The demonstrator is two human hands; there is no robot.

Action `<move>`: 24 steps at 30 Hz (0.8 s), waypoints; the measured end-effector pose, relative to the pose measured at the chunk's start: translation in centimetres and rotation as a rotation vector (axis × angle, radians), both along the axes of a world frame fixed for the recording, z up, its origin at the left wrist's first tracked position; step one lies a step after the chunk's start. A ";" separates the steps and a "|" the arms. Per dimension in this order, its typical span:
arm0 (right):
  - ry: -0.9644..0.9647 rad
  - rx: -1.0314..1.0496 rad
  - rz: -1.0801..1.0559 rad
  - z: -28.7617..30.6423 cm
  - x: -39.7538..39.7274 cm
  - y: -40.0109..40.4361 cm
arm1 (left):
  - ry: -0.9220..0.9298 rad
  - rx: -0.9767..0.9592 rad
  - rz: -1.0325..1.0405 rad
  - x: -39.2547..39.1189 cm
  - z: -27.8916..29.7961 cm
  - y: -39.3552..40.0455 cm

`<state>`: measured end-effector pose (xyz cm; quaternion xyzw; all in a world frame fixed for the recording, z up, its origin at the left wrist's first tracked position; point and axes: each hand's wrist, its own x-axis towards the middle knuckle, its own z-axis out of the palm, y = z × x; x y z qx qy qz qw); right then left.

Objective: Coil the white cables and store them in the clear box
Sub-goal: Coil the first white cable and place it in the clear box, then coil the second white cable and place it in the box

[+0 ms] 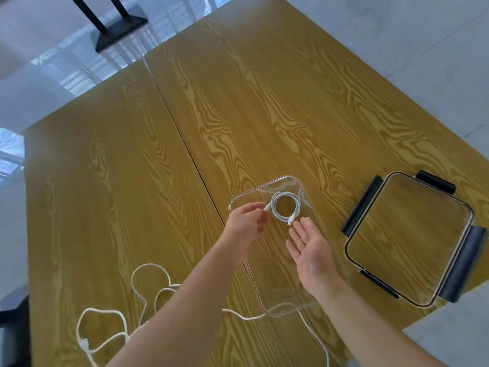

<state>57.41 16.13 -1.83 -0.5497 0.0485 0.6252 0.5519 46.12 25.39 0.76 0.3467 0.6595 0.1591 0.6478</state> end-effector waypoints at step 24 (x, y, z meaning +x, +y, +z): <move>-0.089 0.028 0.327 6.7 -13.1 -7.0 | -0.404 0.055 0.665 -29.0 3.2 -17.8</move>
